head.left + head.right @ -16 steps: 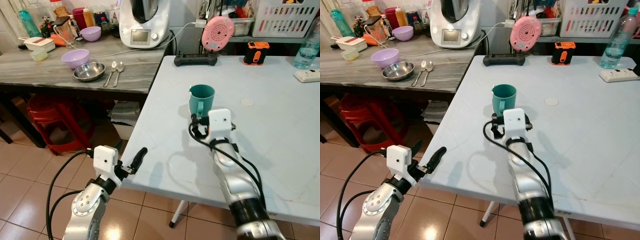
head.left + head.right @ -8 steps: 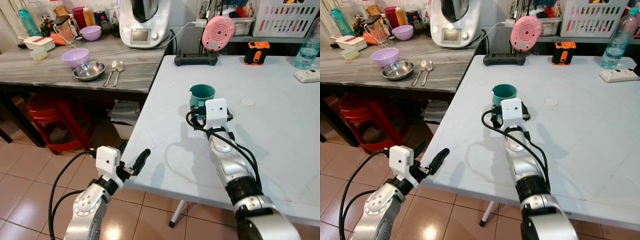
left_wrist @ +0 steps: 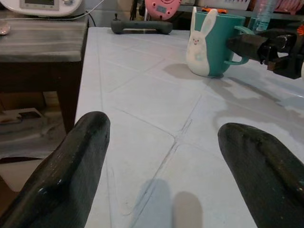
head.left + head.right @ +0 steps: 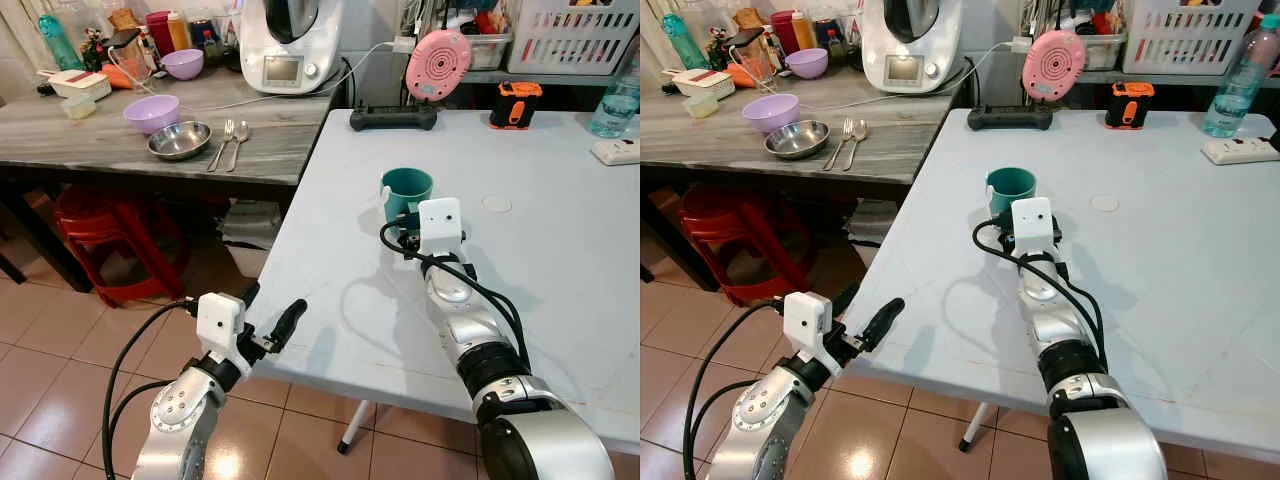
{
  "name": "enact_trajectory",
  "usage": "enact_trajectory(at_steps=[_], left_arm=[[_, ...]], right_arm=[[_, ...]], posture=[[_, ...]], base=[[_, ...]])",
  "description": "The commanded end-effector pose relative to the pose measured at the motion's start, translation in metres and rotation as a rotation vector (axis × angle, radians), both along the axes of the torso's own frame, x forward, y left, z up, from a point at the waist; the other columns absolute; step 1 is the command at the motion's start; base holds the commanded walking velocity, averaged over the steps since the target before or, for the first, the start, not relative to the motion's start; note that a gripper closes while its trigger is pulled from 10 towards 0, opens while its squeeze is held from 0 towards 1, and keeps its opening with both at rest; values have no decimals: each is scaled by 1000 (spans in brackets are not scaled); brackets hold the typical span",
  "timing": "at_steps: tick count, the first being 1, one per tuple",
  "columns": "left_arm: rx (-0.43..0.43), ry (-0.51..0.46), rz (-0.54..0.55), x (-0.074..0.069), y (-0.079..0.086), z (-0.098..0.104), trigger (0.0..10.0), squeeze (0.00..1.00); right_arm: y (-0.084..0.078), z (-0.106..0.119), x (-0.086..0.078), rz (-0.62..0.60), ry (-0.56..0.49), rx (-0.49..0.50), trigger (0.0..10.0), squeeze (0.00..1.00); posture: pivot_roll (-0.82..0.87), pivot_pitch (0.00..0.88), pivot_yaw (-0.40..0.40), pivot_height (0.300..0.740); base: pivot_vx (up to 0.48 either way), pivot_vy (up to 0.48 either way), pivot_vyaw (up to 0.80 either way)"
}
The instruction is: Setting the table
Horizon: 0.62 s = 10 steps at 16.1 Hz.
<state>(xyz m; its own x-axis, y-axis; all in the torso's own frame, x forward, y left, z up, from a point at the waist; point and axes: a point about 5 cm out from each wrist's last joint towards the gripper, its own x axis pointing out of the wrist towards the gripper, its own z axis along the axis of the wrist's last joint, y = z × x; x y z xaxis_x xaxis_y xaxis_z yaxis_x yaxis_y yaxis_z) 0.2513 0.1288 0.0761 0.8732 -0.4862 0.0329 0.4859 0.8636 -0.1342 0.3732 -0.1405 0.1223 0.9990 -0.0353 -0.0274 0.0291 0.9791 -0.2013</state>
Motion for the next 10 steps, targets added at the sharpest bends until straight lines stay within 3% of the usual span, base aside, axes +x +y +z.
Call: enact_trajectory(at_steps=[1, 10], left_arm=[[7, -5, 1, 1, 1, 2, 10000, 0], [5, -7, 1, 1, -1, 4, 10000, 0]], right_arm=[[3, 7, 4, -2, -23, 10, 0, 0], [6, 4, 4, 10, -23, 19, 0, 0]], posture=[[-110, 13, 90, 740], [-108, 13, 93, 740]], base=[[0, 0, 0], [0, 0, 0]])
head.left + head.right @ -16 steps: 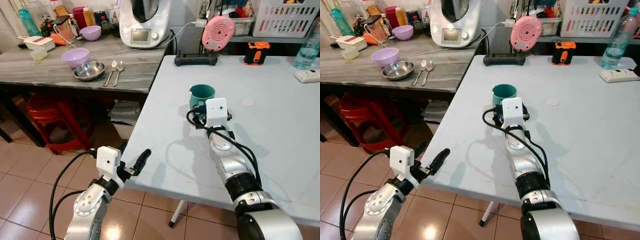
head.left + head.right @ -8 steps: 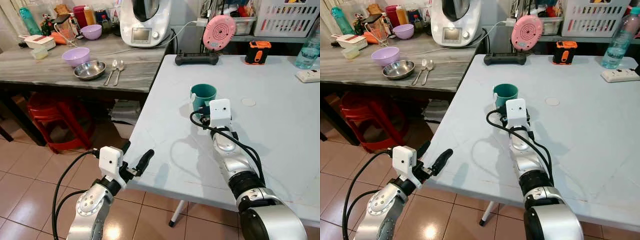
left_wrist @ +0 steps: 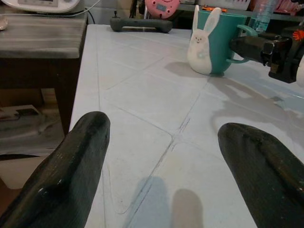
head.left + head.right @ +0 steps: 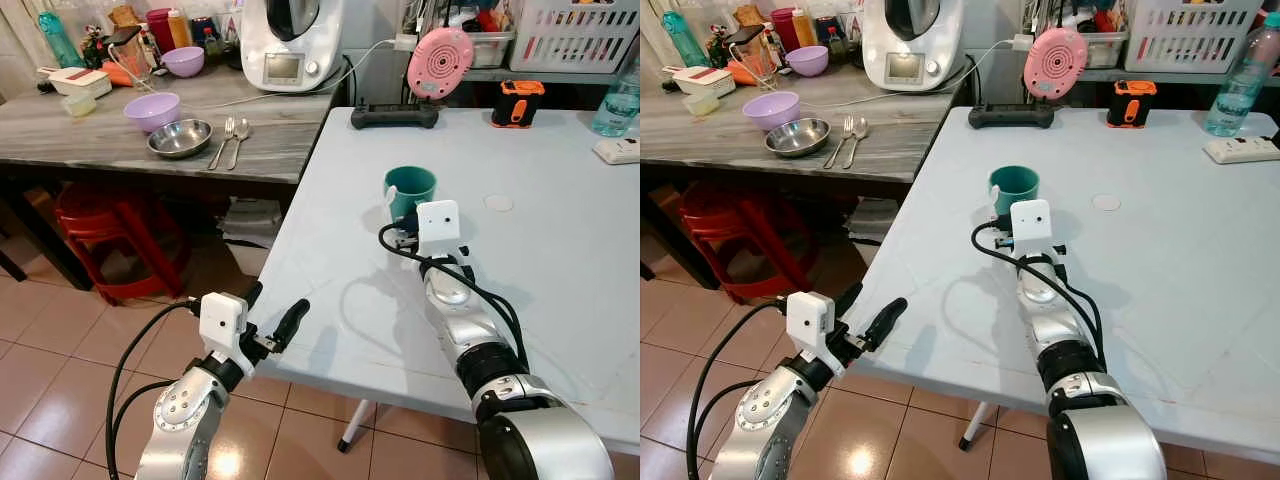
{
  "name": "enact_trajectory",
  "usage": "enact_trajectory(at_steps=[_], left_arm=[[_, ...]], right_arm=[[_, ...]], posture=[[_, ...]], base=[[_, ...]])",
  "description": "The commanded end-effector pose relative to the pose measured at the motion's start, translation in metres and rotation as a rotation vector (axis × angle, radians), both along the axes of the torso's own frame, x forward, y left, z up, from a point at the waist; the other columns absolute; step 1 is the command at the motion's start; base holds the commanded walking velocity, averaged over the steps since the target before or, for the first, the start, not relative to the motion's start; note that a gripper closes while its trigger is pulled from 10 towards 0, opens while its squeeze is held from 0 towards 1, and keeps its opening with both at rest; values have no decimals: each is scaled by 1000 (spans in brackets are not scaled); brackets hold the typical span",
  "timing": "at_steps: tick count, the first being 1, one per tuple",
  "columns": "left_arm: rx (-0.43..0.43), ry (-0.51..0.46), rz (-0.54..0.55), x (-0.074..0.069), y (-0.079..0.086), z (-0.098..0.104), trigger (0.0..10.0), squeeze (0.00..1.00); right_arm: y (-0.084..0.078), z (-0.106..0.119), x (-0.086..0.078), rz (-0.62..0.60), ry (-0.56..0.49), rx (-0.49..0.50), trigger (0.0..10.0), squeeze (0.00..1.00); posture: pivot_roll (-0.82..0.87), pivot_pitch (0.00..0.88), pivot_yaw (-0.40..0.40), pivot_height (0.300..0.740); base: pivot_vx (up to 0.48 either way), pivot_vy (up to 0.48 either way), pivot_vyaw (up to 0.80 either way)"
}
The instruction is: Setting the table
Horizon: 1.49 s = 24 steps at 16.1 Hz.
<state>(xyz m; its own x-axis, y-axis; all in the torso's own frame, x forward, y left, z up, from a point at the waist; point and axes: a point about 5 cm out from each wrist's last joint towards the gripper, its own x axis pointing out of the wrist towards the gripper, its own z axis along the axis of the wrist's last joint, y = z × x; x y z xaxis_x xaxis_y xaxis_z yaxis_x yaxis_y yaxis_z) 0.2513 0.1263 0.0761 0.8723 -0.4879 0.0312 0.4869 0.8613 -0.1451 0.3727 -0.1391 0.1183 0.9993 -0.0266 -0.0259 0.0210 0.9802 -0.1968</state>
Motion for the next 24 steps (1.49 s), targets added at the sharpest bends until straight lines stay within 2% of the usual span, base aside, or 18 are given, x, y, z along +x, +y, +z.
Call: enact_trajectory(at_steps=[1, 4, 11, 13, 14, 15, 16, 17, 19, 21, 22, 23, 24], left_arm=[[14, -14, 3, 2, 1, 4, 10000, 0], [10, -20, -1, 3, 1, 5, 10000, 0], [-64, -22, -79, 4, -5, 7, 10000, 0], [-60, -24, -88, 5, -6, 7, 10000, 0], [-40, -22, -56, 9, -2, 5, 10000, 0], [-15, -15, -8, 13, 2, 4, 10000, 0], [-2, -3, 37, 16, 6, 2, 10000, 0], [10, 6, 101, 21, 11, 1, 10000, 0], [26, 16, 205, 31, 19, 3, 10000, 0], [22, 7, 226, 36, 20, 6, 10000, 0], [18, -3, 257, 43, 22, 10, 10000, 0], [21, -6, 272, 46, 23, 11, 10000, 0], [21, -10, 293, 52, 24, 14, 10000, 0]], right_arm=[[5, 8, 4, 5, -25, 17, 0, 0], [4, 8, 4, 8, -27, 17, 0, 0], [0, 6, 1, 14, -42, 16, 0, 0], [-3, 5, -1, 16, -52, 17, 0, 0], [-3, 7, -4, 25, -68, 33, 0, 0], [-2, 9, -7, 45, -85, 56, 2353, 0], [-2, 13, -11, 61, -109, 66, 8667, 0], [-7, 17, -17, 40, -134, 69, 10000, 0], [-22, 16, -35, -41, -138, 79, 10000, 0], [-27, 16, -48, -83, -166, 30, 10000, 0], [-26, 18, -63, 40, -192, 90, 10000, 0], [-28, 18, -68, 26, -191, 97, 10000, 0], [-35, 16, -81, -40, -178, 73, 10000, 0]], posture=[[-108, 13, 93, 740], [-108, 13, 93, 740], [-120, 7, 89, 740], [-122, 4, 87, 740], [-123, 1, 85, 740], [-123, 0, 84, 740], [-124, 0, 84, 740], [-125, 0, 83, 740], [-133, 0, 87, 740], [-145, 0, 91, 740], [-149, 0, 93, 740], [-154, 0, 97, 740], [-159, 0, 101, 740]], base=[[0, 0, 0], [0, 0, 0], [0, 0, 0], [0, 0, 0], [0, 0, 0], [0, 0, 0], [0, 0, 0], [0, 0, 0], [0, 0, 0], [0, 0, 0], [0, 0, 0], [0, 0, 0], [0, 0, 0]])
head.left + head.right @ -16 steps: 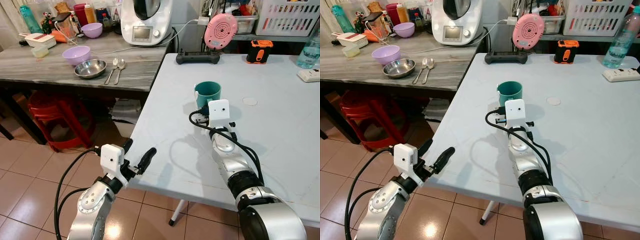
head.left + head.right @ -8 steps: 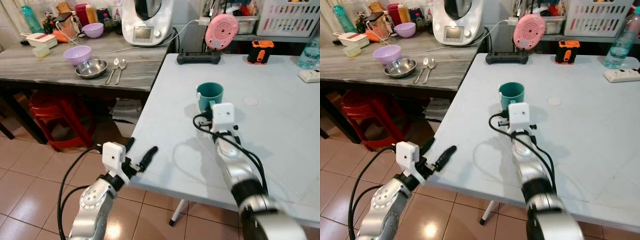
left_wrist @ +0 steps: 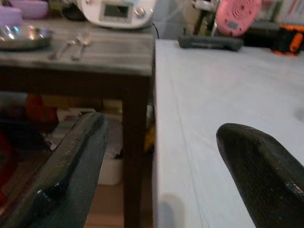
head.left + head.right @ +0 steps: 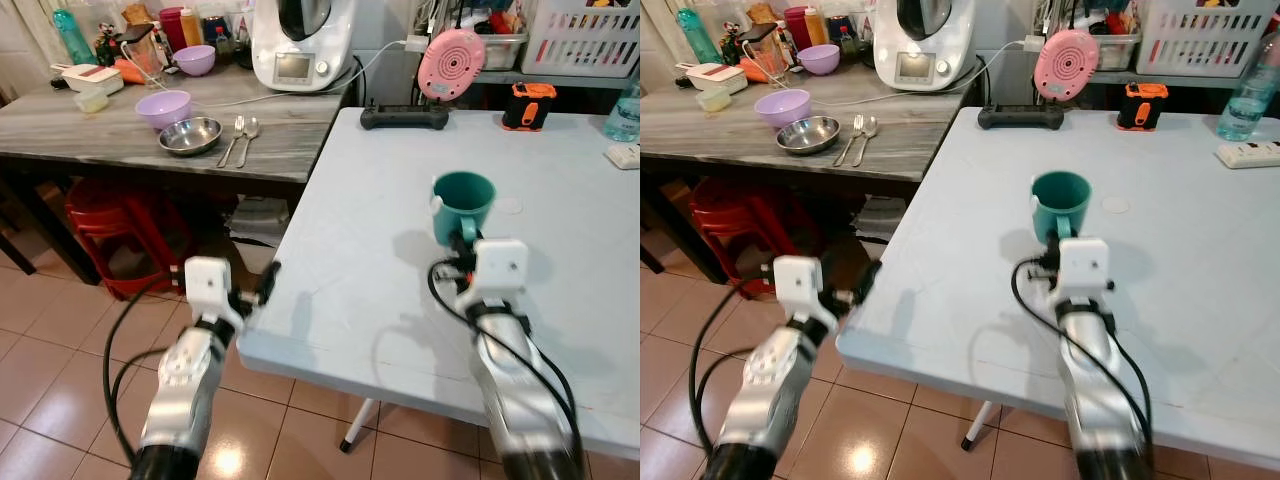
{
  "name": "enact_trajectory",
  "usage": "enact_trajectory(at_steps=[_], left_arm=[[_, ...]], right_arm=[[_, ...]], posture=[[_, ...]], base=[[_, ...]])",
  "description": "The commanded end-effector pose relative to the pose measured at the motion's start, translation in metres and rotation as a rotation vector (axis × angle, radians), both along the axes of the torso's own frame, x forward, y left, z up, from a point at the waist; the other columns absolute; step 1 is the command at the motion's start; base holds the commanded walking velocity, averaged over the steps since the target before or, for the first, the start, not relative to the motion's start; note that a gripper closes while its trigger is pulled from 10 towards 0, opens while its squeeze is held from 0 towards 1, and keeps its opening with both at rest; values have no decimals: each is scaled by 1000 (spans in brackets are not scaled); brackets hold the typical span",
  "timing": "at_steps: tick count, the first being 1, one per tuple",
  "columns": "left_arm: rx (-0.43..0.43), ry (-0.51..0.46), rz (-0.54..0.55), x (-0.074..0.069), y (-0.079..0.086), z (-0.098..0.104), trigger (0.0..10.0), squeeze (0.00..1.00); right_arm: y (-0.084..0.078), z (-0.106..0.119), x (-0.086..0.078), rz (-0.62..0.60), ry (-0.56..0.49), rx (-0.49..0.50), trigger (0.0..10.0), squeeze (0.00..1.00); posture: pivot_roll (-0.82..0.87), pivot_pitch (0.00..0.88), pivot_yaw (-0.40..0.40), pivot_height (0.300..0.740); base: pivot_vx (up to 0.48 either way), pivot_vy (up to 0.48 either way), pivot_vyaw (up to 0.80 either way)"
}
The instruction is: Setting the table
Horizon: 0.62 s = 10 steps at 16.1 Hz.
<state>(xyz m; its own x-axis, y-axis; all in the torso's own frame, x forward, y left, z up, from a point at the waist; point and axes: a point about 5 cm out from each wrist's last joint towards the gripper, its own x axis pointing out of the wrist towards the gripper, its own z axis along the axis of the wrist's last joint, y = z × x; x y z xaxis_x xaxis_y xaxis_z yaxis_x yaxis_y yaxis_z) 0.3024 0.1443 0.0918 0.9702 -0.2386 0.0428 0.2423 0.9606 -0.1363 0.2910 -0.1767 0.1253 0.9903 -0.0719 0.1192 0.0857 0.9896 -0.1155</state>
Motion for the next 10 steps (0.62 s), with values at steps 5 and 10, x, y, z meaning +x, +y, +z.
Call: enact_trajectory(at_steps=[5, 10], left_arm=[[19, 0, 29, 5, 5, 0, 10000, 0], [-12, -10, 27, 5, -2, 0, 10000, 0]], right_arm=[[1, 7, -15, -3, -6, 70, 10000, 0], [8, 11, -11, 17, 11, 81, 10000, 0]], posture=[[-174, 2, 119, 740], [-162, 2, 115, 740]], base=[[0, 0, 0], [0, 181, -600]])
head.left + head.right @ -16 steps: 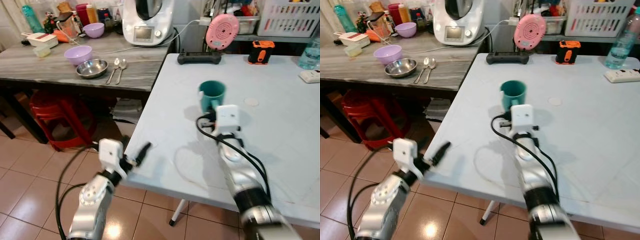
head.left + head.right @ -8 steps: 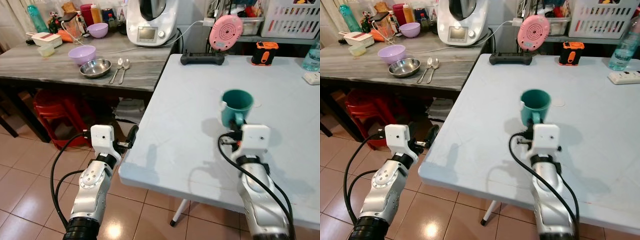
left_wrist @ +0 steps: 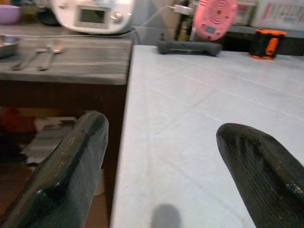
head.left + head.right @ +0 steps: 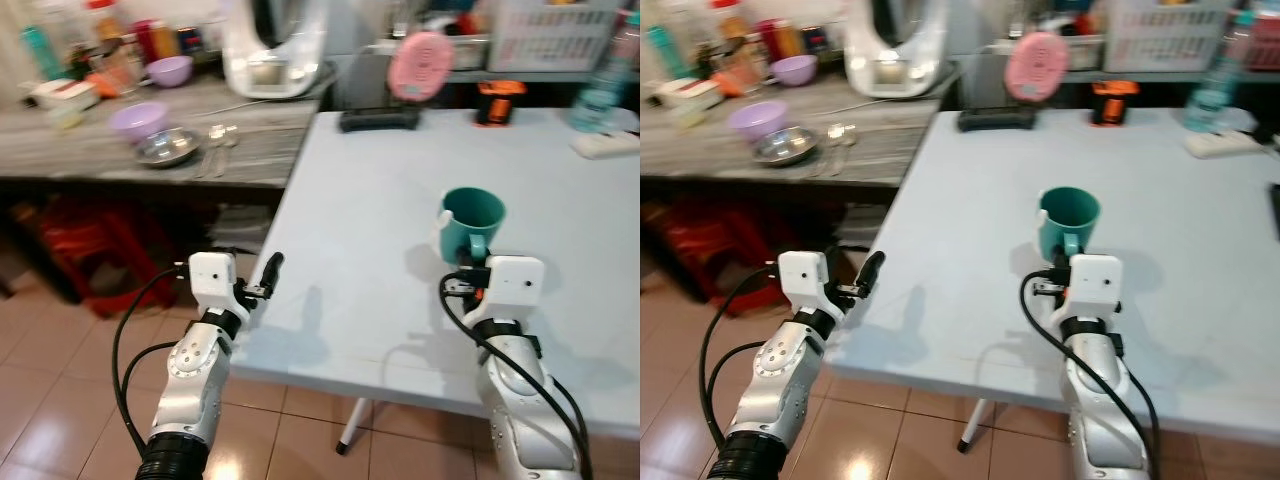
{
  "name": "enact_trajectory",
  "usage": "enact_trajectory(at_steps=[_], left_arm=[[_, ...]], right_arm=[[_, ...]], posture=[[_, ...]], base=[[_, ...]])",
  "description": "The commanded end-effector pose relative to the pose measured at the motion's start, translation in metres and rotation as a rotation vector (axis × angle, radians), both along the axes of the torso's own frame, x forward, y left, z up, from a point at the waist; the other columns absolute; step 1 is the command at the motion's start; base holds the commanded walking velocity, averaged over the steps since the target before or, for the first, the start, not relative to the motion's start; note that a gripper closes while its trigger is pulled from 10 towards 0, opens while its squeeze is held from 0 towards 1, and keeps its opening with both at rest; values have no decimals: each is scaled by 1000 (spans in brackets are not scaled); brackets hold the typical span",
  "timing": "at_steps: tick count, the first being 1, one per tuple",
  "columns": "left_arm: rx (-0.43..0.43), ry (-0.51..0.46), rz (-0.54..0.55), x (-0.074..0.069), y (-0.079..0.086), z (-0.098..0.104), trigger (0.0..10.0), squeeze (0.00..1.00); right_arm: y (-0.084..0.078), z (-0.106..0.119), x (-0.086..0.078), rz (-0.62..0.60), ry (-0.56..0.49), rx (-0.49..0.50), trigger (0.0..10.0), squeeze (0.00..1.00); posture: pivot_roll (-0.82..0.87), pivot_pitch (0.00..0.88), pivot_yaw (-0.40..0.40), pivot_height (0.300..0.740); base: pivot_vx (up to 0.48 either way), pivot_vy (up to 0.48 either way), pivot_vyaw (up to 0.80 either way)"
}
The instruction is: Setting the table
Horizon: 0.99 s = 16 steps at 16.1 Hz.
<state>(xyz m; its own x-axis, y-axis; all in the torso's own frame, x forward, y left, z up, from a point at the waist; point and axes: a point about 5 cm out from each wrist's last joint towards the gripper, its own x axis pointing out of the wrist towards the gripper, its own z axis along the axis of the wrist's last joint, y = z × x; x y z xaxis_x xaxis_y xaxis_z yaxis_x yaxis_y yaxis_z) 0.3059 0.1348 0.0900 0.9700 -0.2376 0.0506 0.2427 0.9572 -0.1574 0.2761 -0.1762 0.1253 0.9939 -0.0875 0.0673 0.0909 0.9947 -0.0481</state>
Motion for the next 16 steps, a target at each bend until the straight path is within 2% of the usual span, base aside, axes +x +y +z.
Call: enact_trajectory(at_steps=[1, 7, 9, 16], left_arm=[[11, -7, 30, 1, 8, 2, 10000, 0], [10, -18, 49, 2, 11, 2, 10000, 0], [8, -20, 47, 2, 11, 2, 10000, 0], [9, -24, 41, 3, 9, 2, 10000, 0]], right_arm=[[7, 11, 4, 27, -39, 12, 10000, 0], [17, 13, 1, 77, -50, -1, 10000, 0], [21, 13, -1, 99, -60, 63, 10000, 0], [16, 15, 1, 51, -76, 56, 10000, 0]], posture=[[-162, 2, 115, 740], [-154, 0, 116, 740], [-156, 3, 121, 740], [-159, 0, 122, 740]], base=[[0, 307, 0], [0, 341, 0], [0, 373, 0], [0, 378, 0]])
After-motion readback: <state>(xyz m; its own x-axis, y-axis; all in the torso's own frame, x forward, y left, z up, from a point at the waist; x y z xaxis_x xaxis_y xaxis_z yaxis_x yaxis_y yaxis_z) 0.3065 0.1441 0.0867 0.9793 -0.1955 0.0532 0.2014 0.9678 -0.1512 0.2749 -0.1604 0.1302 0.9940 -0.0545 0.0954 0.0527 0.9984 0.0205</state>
